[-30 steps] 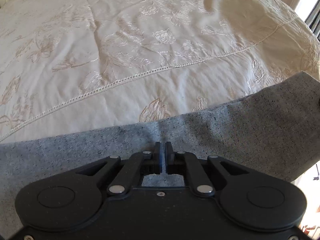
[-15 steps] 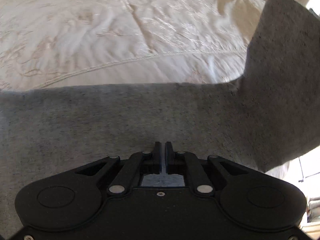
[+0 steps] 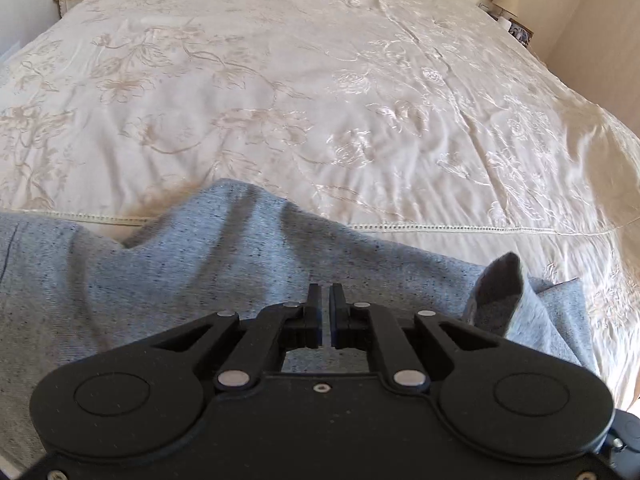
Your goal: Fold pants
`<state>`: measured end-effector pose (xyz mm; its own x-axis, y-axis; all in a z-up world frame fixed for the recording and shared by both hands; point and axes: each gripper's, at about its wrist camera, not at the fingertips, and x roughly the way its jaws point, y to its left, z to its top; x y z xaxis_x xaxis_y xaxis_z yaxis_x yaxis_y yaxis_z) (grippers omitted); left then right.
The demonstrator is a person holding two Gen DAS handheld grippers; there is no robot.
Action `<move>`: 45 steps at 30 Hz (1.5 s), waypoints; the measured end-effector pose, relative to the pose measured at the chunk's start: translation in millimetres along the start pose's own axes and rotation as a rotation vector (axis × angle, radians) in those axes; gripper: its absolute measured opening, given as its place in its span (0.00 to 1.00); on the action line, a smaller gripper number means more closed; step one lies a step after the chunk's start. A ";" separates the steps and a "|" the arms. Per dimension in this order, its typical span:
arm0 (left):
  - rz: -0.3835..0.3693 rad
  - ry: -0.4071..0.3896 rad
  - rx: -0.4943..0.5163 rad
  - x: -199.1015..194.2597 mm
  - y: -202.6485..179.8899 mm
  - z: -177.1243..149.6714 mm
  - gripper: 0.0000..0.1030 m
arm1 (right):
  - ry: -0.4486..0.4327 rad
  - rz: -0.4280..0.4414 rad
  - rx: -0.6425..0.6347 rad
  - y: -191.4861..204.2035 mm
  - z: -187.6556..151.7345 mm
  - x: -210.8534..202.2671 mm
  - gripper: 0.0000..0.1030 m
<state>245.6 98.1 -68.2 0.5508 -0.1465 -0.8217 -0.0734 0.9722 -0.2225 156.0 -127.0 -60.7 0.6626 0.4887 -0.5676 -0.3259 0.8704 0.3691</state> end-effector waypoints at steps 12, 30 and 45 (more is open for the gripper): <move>-0.071 0.020 0.098 -7.3 -26.7 0.2 0.12 | 0.072 0.111 -0.140 31.4 -41.3 -0.1 0.23; -0.146 0.040 0.177 -21.8 -69.8 -6.7 0.13 | 0.186 0.091 0.311 -118.8 -46.2 -34.7 0.28; -0.148 0.086 0.213 -32.5 -66.8 -34.6 0.18 | 0.187 0.201 0.045 -53.8 -56.5 -19.8 0.30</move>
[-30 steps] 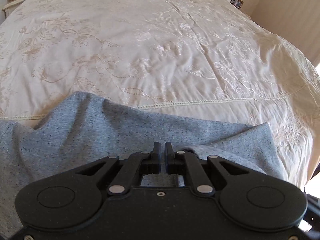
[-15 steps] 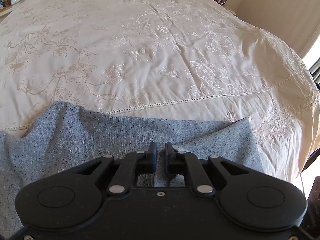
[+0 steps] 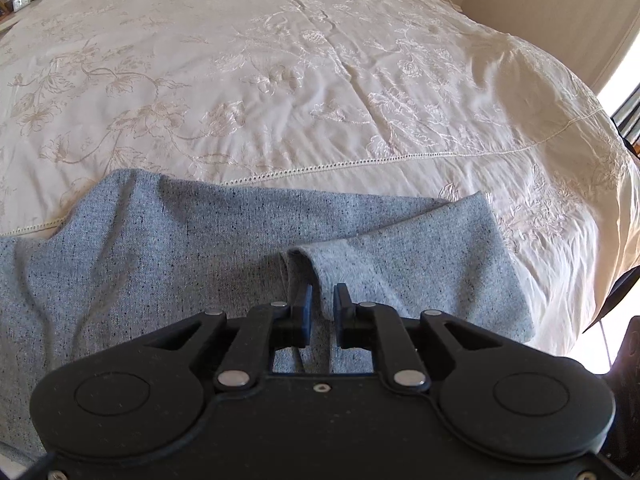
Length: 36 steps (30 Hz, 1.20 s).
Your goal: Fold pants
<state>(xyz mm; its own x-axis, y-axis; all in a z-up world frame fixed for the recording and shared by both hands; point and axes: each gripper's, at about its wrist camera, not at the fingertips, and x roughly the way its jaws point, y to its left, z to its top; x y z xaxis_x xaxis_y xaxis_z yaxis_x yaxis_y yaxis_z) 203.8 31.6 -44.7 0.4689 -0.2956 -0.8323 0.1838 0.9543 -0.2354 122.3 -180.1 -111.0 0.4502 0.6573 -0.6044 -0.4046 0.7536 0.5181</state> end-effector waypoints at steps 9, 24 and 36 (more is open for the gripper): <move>0.048 0.034 -0.017 -4.3 17.6 -16.8 0.18 | -0.139 -0.025 -0.025 12.4 2.6 -22.7 0.31; 0.099 0.013 -0.029 -14.7 35.2 -23.1 0.18 | -0.058 -0.064 -0.206 44.1 -2.2 20.9 0.02; 0.111 0.000 -0.040 -16.0 41.8 -21.1 0.18 | -0.103 -0.327 -0.235 57.7 9.7 50.6 0.35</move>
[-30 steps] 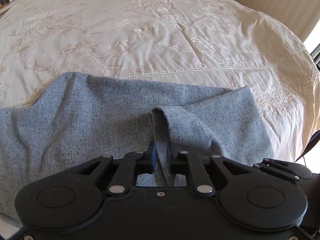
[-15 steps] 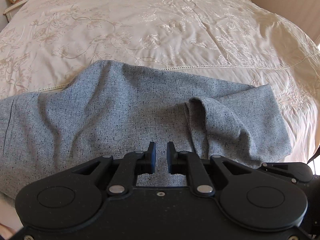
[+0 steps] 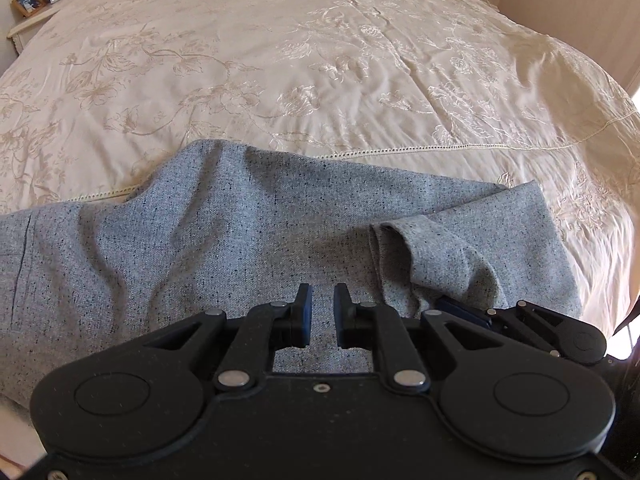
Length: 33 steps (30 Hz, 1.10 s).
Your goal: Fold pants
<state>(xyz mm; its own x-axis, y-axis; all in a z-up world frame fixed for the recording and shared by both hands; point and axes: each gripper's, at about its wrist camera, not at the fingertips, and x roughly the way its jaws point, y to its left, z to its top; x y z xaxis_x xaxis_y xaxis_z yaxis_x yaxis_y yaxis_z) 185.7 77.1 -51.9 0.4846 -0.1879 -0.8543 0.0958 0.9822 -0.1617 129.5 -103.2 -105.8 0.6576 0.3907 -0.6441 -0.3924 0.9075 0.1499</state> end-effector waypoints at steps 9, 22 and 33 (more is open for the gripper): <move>-0.012 -0.008 0.006 2.2 -2.5 3.5 0.18 | 0.004 0.036 0.015 -1.8 -7.1 -9.7 0.03; -0.091 -0.045 0.116 33.2 -79.1 18.2 0.27 | 0.004 0.168 -0.031 4.2 -26.2 -35.5 0.18; 0.019 -0.046 0.200 50.3 -77.3 1.2 0.29 | -0.059 0.002 0.206 -78.4 -29.1 -77.8 0.21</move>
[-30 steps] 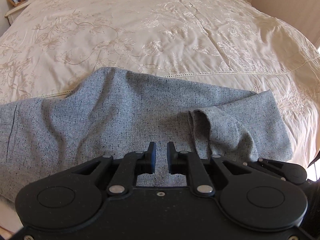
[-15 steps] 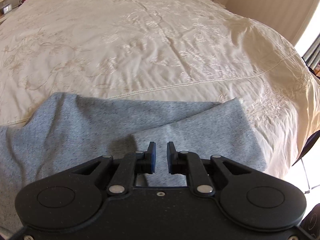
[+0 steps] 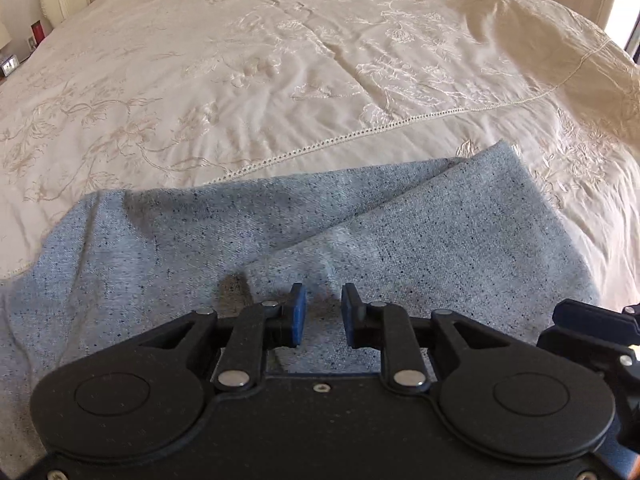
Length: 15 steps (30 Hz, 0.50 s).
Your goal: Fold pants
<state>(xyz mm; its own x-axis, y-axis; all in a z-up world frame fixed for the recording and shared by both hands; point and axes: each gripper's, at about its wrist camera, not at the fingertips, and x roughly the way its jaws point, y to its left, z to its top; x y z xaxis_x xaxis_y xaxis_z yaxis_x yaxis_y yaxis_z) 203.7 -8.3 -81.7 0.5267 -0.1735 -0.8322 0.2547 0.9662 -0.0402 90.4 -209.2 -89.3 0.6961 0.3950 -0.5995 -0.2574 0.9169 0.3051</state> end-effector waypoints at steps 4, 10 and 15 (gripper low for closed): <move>-0.041 0.024 -0.059 -12.7 29.9 -0.3 0.29 | -0.033 -0.011 0.028 -4.8 2.7 -5.1 0.27; -0.131 0.148 -0.217 4.1 66.3 -7.4 0.35 | -0.061 -0.006 -0.166 41.0 -8.4 2.4 0.29; -0.228 0.186 -0.262 11.9 70.2 -7.8 0.50 | -0.099 -0.100 -0.579 106.6 -41.0 11.6 0.33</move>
<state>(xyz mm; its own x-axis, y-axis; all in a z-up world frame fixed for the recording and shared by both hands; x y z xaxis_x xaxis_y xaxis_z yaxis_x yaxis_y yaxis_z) 221.6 58.9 -98.8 0.3180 -0.3748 -0.8708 0.1202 0.9271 -0.3551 43.5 -104.5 -94.1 0.7879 0.3236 -0.5239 -0.4916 0.8429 -0.2188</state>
